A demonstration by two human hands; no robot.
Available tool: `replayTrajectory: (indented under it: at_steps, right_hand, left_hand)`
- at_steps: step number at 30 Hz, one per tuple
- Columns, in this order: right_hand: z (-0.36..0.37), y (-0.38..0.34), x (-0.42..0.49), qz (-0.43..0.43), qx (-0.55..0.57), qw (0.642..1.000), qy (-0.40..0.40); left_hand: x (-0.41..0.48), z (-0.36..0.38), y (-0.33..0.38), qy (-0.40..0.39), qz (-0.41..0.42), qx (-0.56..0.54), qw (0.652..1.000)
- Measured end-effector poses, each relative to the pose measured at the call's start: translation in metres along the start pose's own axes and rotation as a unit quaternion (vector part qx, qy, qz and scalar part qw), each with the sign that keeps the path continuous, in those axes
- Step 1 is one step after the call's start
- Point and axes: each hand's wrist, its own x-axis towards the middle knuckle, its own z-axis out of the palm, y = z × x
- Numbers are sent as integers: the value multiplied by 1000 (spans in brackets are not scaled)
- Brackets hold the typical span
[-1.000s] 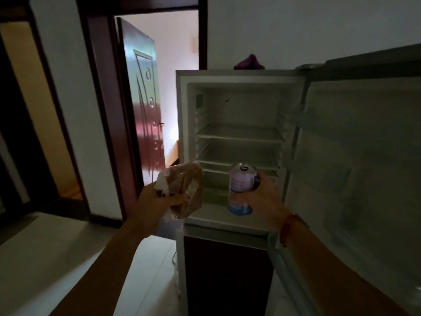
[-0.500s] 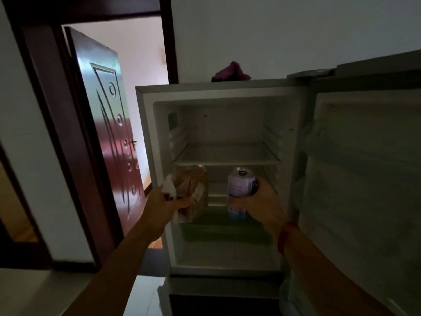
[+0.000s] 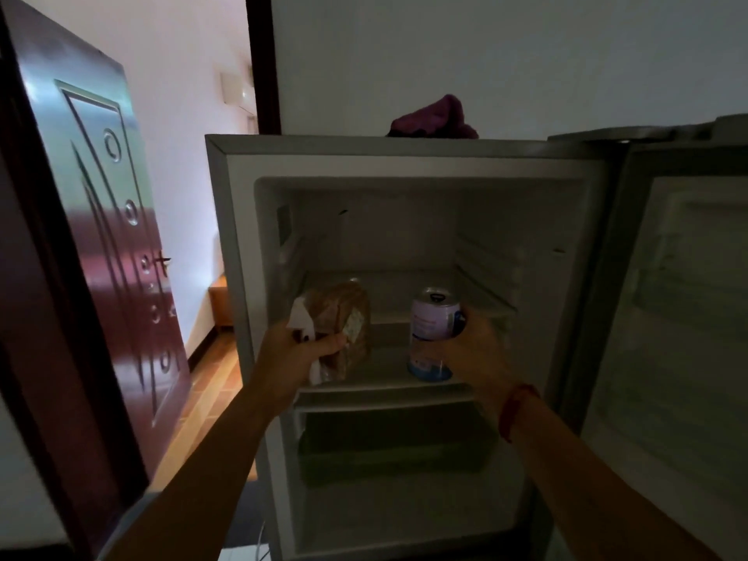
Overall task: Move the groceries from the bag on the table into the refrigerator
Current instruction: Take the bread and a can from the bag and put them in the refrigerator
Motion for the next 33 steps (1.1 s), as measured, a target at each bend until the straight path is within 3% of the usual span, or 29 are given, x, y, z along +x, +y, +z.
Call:
replayTrajectory:
  at_steps: [12, 22, 26, 29, 33]
  right_hand:
    - [5, 13, 85, -4, -8, 999, 54]
    - [4, 32, 161, 12, -25, 999, 39]
    - [5, 45, 190, 23, -7, 999, 49]
    - [5, 53, 209, 34, -12, 998, 53]
    - [8, 69, 230, 32, -27, 998, 55]
  left_hand:
    - [83, 11, -2, 3, -38, -17, 999]
    - [156, 36, -12, 81, -56, -37, 994]
    - [186, 40, -19, 104, -86, 29, 990]
    - [200, 46, -21, 97, -35, 117, 988]
    - [218, 57, -21, 45, 98, 263, 959]
